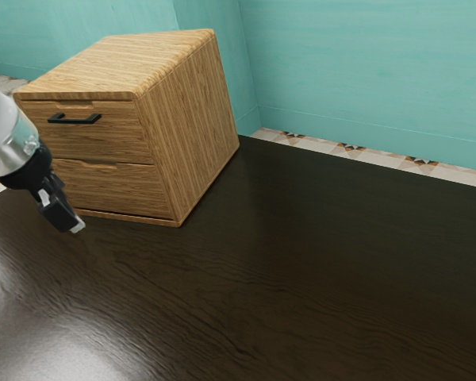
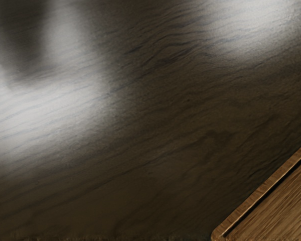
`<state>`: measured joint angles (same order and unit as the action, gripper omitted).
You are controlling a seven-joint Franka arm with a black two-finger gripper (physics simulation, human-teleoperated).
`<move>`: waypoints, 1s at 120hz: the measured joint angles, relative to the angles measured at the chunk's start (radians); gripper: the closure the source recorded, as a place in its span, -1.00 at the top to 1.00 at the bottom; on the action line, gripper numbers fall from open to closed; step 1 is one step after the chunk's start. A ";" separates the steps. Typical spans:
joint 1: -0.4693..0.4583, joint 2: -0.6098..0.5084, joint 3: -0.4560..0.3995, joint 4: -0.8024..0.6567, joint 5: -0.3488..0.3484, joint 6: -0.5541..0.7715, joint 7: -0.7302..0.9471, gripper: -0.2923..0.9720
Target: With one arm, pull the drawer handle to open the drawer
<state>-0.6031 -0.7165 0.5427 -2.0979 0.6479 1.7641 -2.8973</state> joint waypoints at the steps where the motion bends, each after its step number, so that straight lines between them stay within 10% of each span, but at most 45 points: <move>1: 0.000 -0.002 -0.002 -0.004 -0.007 0.001 0.000 0.54; 31: -0.003 0.000 -0.017 -0.029 -0.139 0.001 0.000 0.54; 120: 0.076 -0.009 -0.095 -0.005 -0.187 -0.166 0.000 0.54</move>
<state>-0.5269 -0.7252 0.4478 -2.1025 0.4608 1.5983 -2.8973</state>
